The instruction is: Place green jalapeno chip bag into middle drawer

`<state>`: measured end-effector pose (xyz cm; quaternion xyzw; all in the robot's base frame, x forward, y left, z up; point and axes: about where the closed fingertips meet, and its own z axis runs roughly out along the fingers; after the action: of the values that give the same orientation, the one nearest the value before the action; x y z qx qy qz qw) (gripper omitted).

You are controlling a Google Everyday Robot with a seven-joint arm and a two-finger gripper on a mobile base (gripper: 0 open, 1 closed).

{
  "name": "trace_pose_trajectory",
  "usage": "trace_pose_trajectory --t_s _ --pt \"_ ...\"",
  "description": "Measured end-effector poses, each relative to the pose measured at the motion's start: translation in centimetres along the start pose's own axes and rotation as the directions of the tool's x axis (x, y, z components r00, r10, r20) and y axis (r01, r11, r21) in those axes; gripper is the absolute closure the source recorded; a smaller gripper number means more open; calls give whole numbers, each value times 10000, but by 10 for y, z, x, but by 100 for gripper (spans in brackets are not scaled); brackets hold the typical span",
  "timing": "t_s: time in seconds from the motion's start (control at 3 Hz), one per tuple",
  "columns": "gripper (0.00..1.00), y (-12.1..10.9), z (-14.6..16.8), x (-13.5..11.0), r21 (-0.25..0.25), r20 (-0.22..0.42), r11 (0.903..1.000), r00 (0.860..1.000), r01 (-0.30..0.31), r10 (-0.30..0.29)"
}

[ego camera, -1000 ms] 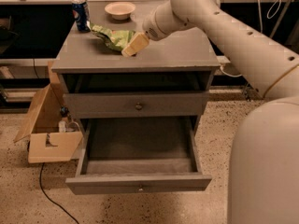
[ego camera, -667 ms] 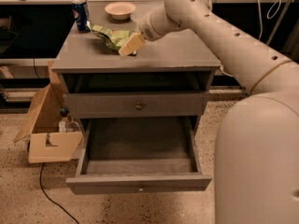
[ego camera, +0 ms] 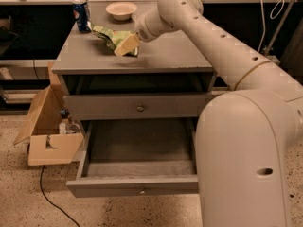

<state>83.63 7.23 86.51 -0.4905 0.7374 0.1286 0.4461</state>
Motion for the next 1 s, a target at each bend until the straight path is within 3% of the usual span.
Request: trace_pose_trajectory --t_s 0.67,1.0 --pt "0 2 22 -6 -381 149 9990 9996 -232 237" --pt "18 3 32 -7 -520 134 9980 9992 -373 380"
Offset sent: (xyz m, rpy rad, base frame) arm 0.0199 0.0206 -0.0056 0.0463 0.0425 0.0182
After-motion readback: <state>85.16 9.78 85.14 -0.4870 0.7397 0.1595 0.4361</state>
